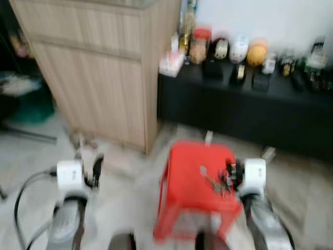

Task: Hang keys on a hook

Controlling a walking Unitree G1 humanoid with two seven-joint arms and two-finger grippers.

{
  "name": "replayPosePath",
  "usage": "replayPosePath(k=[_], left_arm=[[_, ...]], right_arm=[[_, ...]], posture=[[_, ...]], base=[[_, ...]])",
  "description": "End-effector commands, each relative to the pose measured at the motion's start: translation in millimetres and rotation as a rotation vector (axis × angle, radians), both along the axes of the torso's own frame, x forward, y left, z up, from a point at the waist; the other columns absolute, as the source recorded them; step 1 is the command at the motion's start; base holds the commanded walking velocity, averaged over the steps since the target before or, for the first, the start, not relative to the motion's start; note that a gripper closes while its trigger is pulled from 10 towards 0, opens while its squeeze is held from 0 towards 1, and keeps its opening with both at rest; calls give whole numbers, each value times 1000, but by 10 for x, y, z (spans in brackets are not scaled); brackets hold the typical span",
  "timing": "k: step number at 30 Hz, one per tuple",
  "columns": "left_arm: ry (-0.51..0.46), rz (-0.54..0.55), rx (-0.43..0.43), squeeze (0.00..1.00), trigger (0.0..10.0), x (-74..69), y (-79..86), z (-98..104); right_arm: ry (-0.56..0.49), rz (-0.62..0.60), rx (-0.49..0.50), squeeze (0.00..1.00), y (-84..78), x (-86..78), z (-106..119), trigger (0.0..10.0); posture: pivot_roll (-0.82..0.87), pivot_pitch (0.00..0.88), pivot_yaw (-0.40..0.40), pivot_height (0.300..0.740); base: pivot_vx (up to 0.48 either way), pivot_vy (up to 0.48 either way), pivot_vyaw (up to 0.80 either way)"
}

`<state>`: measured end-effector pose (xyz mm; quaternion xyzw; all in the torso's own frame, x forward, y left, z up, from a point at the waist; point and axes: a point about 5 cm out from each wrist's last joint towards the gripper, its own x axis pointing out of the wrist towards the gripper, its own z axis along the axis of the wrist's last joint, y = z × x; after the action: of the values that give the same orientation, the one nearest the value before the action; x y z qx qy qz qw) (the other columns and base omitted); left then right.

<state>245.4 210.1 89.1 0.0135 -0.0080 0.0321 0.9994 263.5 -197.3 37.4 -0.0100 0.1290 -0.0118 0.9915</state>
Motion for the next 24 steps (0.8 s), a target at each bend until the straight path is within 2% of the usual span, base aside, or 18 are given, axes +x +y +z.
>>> replayPosePath(k=[1,6,10,19,24], left_arm=[[-3,-4,8,0,10000,1,7,14],[-5,-6,7,0,10000,7,4,15],[2,-5,10,0,10000,8,6,4],[1,-5,11,0,10000,7,2,6],[0,-5,11,0,10000,11,-1,10]], right_arm=[[16,-17,6,0,-23,-13,-28,10000],[36,-14,5,0,-24,-33,-61,10000],[105,-4,-14,0,-26,-59,-161,10000],[112,5,-3,0,-24,-46,-183,10000],[115,20,-9,0,-18,-38,-189,10000]], posture=[[19,45,-51,610],[19,46,-51,610],[18,46,-51,610],[19,47,-52,610],[19,47,-52,610]], base=[[274,0,0],[271,0,0],[0,0,0],[0,0,0],[261,0,0]])
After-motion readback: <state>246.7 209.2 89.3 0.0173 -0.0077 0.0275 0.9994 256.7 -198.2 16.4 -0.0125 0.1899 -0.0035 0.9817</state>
